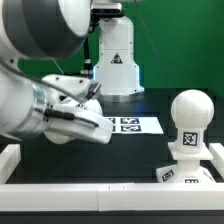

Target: Assemble lamp

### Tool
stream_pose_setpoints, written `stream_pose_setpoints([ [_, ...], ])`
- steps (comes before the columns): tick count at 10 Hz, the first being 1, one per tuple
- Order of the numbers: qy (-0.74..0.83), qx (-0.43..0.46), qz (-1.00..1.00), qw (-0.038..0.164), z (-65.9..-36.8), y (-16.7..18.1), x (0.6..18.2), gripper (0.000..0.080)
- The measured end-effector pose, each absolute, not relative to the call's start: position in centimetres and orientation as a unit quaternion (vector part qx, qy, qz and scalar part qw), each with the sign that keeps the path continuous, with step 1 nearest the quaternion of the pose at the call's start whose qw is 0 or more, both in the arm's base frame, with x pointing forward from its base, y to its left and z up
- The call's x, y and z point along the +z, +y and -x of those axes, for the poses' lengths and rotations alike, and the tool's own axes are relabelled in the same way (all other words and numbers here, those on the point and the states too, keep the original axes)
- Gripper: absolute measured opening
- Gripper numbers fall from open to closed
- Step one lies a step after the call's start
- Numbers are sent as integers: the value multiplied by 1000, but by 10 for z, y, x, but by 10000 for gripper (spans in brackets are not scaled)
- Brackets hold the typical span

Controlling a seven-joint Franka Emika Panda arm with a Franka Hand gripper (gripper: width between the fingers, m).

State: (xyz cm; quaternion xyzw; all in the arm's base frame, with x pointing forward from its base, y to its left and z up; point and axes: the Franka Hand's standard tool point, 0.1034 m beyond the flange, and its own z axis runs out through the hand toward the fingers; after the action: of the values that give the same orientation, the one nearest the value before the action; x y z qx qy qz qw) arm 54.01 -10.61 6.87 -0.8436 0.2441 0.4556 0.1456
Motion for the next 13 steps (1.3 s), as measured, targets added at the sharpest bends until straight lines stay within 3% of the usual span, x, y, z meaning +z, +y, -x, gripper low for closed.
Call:
stream_pose_setpoints([
  [1,239,437,854,148,-552,-102,94,46],
  [3,229,352,899,126,-574,-90,129,46],
  [5,244,303,914,119,-577,-93,117,47],
  [7,253,222,935,109,-591,-88,123,47],
  [9,281,138,942,118,-606,-59,163,47],
  [11,295,46,950,94,-620,-28,201,47],
  [12,281,32,956,81,-622,-22,211,47],
  [13,282,-11,956,79,-631,-21,209,47],
])
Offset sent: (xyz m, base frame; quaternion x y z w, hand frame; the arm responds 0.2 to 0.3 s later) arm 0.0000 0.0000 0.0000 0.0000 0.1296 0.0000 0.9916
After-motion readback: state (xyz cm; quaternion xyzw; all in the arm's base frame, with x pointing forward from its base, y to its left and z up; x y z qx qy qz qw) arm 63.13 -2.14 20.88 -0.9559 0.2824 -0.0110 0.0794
